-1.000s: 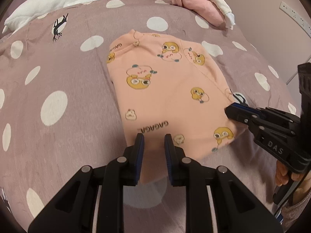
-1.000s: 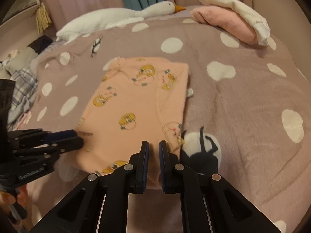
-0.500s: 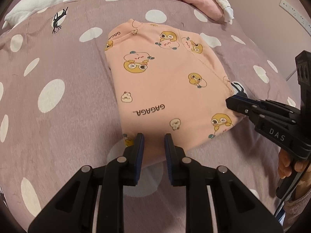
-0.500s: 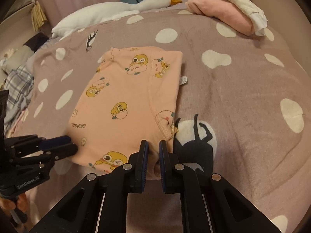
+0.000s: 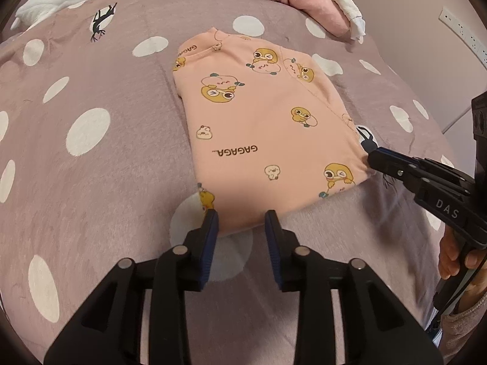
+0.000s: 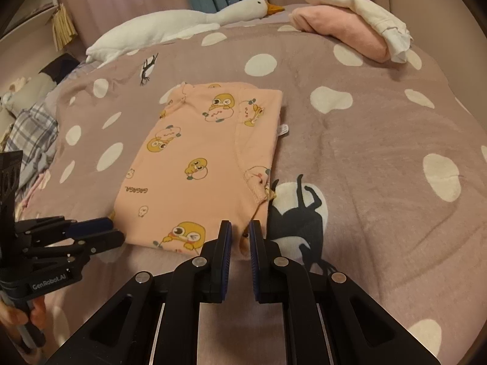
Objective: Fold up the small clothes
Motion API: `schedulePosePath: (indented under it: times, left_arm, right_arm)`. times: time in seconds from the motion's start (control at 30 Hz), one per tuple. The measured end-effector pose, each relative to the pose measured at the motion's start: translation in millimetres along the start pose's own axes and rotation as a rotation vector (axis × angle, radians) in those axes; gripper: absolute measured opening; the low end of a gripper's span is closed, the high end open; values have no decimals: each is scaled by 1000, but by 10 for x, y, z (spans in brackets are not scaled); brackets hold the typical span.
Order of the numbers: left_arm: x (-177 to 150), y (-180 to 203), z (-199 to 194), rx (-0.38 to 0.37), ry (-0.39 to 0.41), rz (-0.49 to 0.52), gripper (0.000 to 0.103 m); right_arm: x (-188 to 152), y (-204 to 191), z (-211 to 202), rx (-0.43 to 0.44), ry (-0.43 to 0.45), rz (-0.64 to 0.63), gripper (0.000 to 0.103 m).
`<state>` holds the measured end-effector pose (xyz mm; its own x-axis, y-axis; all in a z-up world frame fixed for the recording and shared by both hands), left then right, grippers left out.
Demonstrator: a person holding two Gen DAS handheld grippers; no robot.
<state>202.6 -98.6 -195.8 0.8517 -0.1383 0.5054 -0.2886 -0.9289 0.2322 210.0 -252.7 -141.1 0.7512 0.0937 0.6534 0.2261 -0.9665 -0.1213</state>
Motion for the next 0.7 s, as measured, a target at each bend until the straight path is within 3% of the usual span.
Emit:
schedulePosePath:
  times: [0.13, 0.2, 0.27, 0.43, 0.5, 0.7]
  left_arm:
    - [-12, -80, -68, -6, 10, -38, 54]
    - [0, -143, -96, -17, 12, -73, 68]
    - [10, -204, -108, -29, 10, -105, 71]
    - [8, -269, -89, -58, -12, -162, 73]
    - [25, -288, -67, -60, -18, -171, 78]
    - [70, -302, 47, -64, -36, -178, 79]
  right_arm:
    - [-7, 7, -77, 11, 12, 15, 12]
    - [-29, 21, -104, 23, 12, 34, 27]
    - [-53, 53, -128, 35, 16, 60, 35]
    - [-103, 111, -147, 73, 11, 127, 40]
    - [-115, 148, -145, 90, 14, 163, 51]
    - [-109, 250, -100, 166, 22, 276, 53]
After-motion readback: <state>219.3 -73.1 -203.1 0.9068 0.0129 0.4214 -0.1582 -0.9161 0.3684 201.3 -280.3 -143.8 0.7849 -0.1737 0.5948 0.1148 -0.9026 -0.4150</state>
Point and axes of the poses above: each gripper's, at about its wrist camera, not at the fingertips, and z roughly the way its jaws point, y to its right, x to its top, the point moved 8 cm from there along z, roughly the way its jaws point, and after that the axes turned 6 degrees about -z, right-handed, at the moved point
